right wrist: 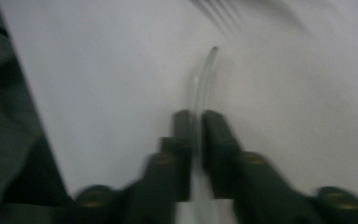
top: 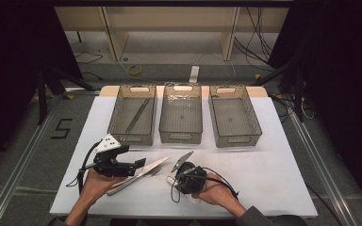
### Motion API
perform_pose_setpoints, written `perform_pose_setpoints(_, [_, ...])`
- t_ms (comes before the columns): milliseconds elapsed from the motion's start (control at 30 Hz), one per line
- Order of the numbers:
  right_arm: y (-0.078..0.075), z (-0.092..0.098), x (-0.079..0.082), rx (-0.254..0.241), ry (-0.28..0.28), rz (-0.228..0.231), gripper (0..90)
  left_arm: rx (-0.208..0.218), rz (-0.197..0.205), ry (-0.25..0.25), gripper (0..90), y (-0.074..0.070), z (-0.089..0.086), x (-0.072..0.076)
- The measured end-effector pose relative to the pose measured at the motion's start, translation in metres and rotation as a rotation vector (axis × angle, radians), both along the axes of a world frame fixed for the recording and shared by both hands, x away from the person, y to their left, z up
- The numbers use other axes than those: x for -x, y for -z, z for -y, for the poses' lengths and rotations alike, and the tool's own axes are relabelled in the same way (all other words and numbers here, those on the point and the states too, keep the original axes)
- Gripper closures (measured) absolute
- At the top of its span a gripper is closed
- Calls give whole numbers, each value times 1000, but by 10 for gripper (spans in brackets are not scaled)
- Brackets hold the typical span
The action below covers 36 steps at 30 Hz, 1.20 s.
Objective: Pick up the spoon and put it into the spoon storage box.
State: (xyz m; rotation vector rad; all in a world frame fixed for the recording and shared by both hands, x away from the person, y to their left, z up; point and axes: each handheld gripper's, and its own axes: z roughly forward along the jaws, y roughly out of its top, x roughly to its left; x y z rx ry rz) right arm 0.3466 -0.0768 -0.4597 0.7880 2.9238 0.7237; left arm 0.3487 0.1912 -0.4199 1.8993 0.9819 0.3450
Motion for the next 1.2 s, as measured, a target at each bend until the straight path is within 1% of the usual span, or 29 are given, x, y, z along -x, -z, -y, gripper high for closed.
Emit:
perform_pose_setpoints(33, [-3,1,1,-17,7,20,867,0,0,0,149,0,0,0])
perform_pose_setpoints(67, [-4,0,1,6,1,41,867,1,0,1,149,0,0,0])
perform_pose_setpoints(100, [-4,1,0,18,-4,34,866,-1,0,1,149,0,0,0])
perform_pose_setpoints(167, [-2,2,-3,17,-1,6,866,-3,-2,4,149,0,0,0])
perform_pose_setpoints(233, [-2,2,-3,26,-13,7,867,-2,-1,5,149,0,0,0])
perform_pose_setpoints(267, [-2,2,-2,31,-23,14,867,-1,-1,4,149,0,0,0])
perform_pose_setpoints(433, [-4,3,-3,30,-28,4,869,-2,-1,5,150,0,0,0])
perform_pose_setpoints(500, [-6,4,-3,23,-36,6,870,-3,-2,5,150,0,0,0])
perform_pose_setpoints(533, [-7,4,-3,20,-35,15,870,-3,-2,5,150,0,0,0])
perform_pose_setpoints(700, [-12,7,-3,2,-40,15,871,-2,-1,3,151,0,0,0])
perform_pose_setpoints(767, [-16,10,-4,-11,-28,10,871,-3,0,2,151,0,0,0])
perform_pose_setpoints(800, [-19,12,-5,-16,-31,15,871,-2,0,1,151,0,0,0])
perform_pose_setpoints(833, [-21,13,-6,-28,-20,18,871,-1,-1,1,151,0,0,0])
perform_pose_setpoints(900, [-26,17,-10,-41,-15,30,871,-3,2,2,151,0,-1,0])
perform_pose_setpoints(1000, [-34,23,-17,-63,16,44,870,0,4,1,151,-1,-1,0])
perform_pose_setpoints(1067, [-38,27,-22,-76,20,56,870,4,3,-1,151,-1,-1,0])
perform_pose_setpoints(1200, [-49,32,-33,-95,49,80,870,7,4,-3,151,-1,-1,-1])
